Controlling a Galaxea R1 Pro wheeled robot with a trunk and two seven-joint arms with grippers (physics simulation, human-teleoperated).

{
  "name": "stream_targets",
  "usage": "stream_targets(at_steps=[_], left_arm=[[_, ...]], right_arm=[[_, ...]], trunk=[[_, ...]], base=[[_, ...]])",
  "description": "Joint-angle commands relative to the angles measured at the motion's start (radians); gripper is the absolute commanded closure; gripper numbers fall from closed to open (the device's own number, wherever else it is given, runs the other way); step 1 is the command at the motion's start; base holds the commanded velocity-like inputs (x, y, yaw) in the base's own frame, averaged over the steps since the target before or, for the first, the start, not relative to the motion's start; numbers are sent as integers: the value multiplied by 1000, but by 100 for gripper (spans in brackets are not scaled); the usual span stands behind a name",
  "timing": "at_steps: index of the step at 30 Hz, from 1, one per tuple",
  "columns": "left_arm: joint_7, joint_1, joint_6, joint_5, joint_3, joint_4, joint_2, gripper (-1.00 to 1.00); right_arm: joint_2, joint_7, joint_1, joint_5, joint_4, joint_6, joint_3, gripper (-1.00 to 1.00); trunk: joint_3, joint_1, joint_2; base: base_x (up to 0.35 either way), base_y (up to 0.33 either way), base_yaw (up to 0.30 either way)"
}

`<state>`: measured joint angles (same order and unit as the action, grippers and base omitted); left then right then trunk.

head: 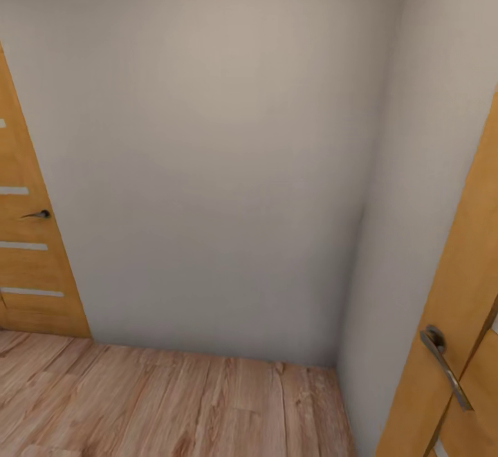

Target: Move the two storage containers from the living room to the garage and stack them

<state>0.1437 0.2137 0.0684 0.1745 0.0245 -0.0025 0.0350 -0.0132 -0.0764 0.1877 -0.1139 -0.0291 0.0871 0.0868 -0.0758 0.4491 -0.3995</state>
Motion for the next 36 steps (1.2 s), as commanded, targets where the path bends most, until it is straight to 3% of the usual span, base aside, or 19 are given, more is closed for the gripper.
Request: stream_targets(at_steps=[1,9,27,36], left_arm=[[2,1,4,8,3,1,0,-100],[2,0,4,8,3,1,0,-100],[2,0,4,8,3,1,0,-100],[2,1,5,8,3,1,0,-100]], right_arm=[[-1,-2,1,-10,-3,5,8,-100],[-1,-2,1,-10,-3,5,8,-100],[-1,-2,1,-9,-3,6,8,-100],[-1,-2,1,-9,-3,7,8,-100]], trunk=[[0,1,-1],[0,1,-1],[0,1,-1],[0,1,-1]], base=[[322,0,0],[322,0,61],[320,0,249],[55,0,262]])
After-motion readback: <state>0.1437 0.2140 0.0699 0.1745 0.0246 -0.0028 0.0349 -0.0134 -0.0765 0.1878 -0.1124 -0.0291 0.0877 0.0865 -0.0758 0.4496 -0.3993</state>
